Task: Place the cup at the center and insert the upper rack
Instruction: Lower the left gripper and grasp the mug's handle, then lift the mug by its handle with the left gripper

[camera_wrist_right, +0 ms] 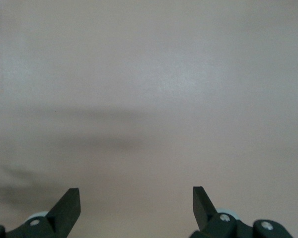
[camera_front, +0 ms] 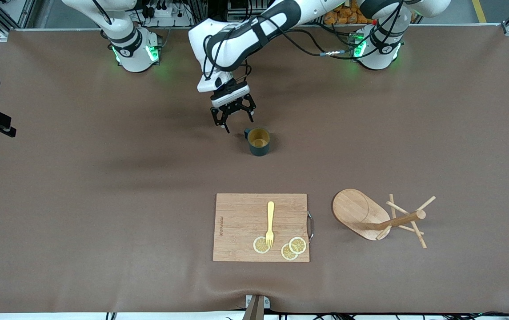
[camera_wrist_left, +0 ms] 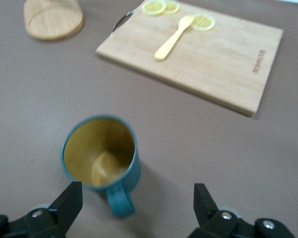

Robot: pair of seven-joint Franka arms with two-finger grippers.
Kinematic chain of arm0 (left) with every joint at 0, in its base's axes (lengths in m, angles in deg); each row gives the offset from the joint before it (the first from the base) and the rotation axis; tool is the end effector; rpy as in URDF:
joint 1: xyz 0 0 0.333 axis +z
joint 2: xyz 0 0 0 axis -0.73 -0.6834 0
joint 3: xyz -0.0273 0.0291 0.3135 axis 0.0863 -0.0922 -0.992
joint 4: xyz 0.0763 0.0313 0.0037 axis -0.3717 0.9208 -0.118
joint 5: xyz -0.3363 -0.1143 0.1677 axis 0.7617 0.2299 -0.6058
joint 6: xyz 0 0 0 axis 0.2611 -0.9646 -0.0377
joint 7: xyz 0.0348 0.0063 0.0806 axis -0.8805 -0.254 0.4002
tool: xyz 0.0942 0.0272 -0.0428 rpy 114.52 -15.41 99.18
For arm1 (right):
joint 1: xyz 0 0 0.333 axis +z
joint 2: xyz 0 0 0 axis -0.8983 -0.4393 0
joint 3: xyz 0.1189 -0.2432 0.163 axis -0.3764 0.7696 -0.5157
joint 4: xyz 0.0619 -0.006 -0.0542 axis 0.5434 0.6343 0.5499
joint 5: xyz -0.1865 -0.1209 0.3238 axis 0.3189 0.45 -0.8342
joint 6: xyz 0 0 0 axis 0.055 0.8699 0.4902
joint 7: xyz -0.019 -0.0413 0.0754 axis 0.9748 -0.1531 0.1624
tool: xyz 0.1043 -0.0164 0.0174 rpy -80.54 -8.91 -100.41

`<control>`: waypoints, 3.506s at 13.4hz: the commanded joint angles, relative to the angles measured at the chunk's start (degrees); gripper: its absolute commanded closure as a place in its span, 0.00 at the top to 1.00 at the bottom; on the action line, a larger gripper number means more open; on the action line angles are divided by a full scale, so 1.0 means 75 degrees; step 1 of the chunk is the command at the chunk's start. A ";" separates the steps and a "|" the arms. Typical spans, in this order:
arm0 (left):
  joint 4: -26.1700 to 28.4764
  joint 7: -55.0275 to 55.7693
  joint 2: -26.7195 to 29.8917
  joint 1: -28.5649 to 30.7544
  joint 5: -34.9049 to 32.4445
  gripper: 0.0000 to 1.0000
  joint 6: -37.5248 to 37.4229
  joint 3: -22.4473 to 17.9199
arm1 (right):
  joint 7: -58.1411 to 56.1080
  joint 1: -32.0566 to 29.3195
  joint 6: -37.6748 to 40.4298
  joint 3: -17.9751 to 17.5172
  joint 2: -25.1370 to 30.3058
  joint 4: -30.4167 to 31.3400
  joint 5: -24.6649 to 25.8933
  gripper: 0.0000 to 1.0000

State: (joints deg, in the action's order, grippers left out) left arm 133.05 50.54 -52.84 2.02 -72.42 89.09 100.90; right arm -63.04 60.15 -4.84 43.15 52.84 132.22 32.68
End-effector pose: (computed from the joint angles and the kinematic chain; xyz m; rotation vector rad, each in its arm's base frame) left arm 0.3019 -0.6346 0.2513 -2.7422 -0.7251 -0.9211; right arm 0.5811 -0.0714 0.6172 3.1169 0.1321 -0.0229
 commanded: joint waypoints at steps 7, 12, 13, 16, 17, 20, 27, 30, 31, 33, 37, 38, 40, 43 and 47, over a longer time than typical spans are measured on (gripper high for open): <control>-0.0704 0.1204 -0.0425 -0.0685 0.1324 0.82 -0.0160 -0.0828 | -0.0024 -0.0022 0.0018 -0.0195 0.0240 0.0291 0.0110 1.00; -0.1269 0.1790 -0.1012 -0.0860 0.1312 0.73 -0.0067 -0.1072 | -0.0024 -0.0022 0.0018 -0.0289 0.0240 0.0291 0.0110 1.00; -0.1280 0.1884 -0.1024 -0.1128 0.1312 0.72 0.0003 -0.1352 | -0.0024 -0.0022 0.0018 -0.0289 0.0240 0.0291 0.0110 1.00; -0.1269 0.2107 -0.1153 -0.1341 0.1336 0.70 0.0027 -0.1636 | -0.0024 -0.0022 0.0018 -0.0300 0.0240 0.0291 0.0110 1.00; -0.1269 0.2119 -0.1199 -0.1353 0.1324 0.69 0.0027 -0.1671 | -0.0035 -0.0022 0.0018 -0.0300 0.0240 0.0291 0.0110 1.00; -0.1269 0.2247 -0.1293 -0.1353 0.1324 0.67 0.0051 -0.1730 | -0.0036 -0.0022 0.0018 -0.0312 0.0240 0.0291 0.0098 1.00; -0.1269 0.2365 -0.1364 -0.1470 0.1336 0.57 0.0039 -0.1918 | -0.0036 -0.0022 0.0018 -0.0312 0.0240 0.0291 0.0098 1.00; -0.1269 0.2424 -0.1364 -0.1459 0.1336 0.54 0.0039 -0.1929 | -0.0036 -0.0022 0.0018 -0.0312 0.0240 0.0291 0.0098 1.00; -0.1269 0.2435 -0.1364 -0.1459 0.1336 0.52 0.0039 -0.1929 | -0.0036 -0.0022 0.0018 -0.0312 0.0240 0.0291 0.0098 1.00; -0.1269 0.2447 -0.1376 -0.1459 0.1336 0.43 0.0039 -0.1929 | -0.0047 -0.0022 0.0018 -0.0312 0.0240 0.0291 0.0098 1.00; -0.1269 0.2459 -0.1399 -0.1459 0.1336 0.34 0.0039 -0.1929 | -0.0059 -0.0034 0.0018 -0.0312 0.0229 0.0291 0.0098 1.00; -0.1269 0.2459 -0.1399 -0.1459 0.1336 0.31 0.0039 -0.1929 | -0.0047 -0.0022 0.0018 -0.0312 0.0240 0.0291 0.0086 1.00; -0.1269 0.2447 -0.1399 -0.1459 0.1348 0.22 0.0039 -0.1929 | -0.0047 -0.0022 0.0018 -0.0312 0.0240 0.0291 0.0086 1.00; -0.1269 0.2436 -0.1399 -0.1436 0.1348 0.02 0.0051 -0.1918 | -0.0036 -0.0034 0.0018 -0.0312 0.0252 0.0279 0.0039 1.00; -0.1280 0.2377 -0.1341 -0.1412 0.1359 0.00 0.0062 -0.1918 | -0.0036 -0.0045 0.0147 -0.0312 0.0264 0.0268 0.0016 1.00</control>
State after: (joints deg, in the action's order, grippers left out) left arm 125.13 68.50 -62.52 -7.84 -63.31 89.62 87.40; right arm -63.04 60.19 -4.14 41.23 52.91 132.72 32.69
